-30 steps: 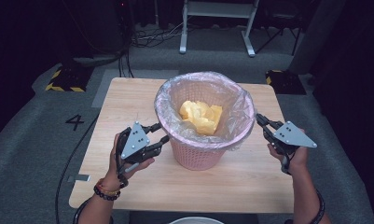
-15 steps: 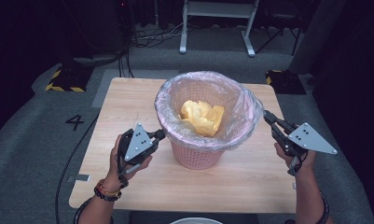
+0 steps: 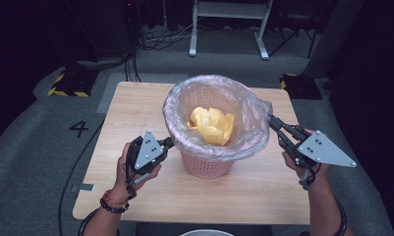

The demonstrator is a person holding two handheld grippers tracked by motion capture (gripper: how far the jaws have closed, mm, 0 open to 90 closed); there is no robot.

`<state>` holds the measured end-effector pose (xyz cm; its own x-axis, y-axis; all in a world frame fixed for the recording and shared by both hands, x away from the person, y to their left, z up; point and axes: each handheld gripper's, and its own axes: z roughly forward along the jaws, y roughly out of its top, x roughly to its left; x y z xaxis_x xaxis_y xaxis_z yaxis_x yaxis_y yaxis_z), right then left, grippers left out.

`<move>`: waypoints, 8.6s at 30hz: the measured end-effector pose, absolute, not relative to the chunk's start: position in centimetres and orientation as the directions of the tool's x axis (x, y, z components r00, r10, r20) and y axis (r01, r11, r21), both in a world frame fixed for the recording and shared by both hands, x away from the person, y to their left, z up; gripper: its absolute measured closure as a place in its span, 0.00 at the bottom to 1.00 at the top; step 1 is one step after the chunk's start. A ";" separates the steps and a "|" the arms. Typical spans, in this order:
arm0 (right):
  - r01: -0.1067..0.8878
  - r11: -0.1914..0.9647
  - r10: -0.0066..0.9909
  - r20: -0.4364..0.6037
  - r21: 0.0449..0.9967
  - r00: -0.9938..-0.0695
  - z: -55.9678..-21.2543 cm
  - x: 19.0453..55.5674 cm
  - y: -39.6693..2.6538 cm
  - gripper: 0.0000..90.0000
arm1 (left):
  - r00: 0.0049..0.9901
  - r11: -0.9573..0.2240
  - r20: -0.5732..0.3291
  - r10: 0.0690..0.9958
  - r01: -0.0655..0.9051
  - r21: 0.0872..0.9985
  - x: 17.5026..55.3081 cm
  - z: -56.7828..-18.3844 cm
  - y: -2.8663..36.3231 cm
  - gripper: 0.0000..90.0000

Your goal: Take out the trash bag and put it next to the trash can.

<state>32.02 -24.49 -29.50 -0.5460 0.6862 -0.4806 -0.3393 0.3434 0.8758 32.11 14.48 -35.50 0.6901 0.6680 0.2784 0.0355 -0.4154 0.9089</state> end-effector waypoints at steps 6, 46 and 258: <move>-0.292 0.311 0.654 -0.426 0.905 -0.625 -29.7 31.2 -23.2 0.98 | 0.681 -0.434 0.281 0.676 0.060 0.899 32.1 -35.9 14.0 1.00; -0.147 0.281 0.651 -0.301 0.948 -0.697 -33.1 27.8 -24.3 0.43 | 0.715 -0.276 0.181 0.675 0.017 0.961 30.4 -36.2 15.6 0.30; -0.258 0.373 0.290 -0.376 0.891 -0.880 -39.9 30.2 -10.5 0.99 | 0.772 -0.250 0.040 0.634 0.156 0.956 30.4 -34.9 11.5 0.39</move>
<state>30.20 -10.51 -39.86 -0.8800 0.2900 -0.3761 -0.2582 0.3727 0.8913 30.38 11.46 -34.91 0.7724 0.6339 0.0401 0.1556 -0.2502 0.9556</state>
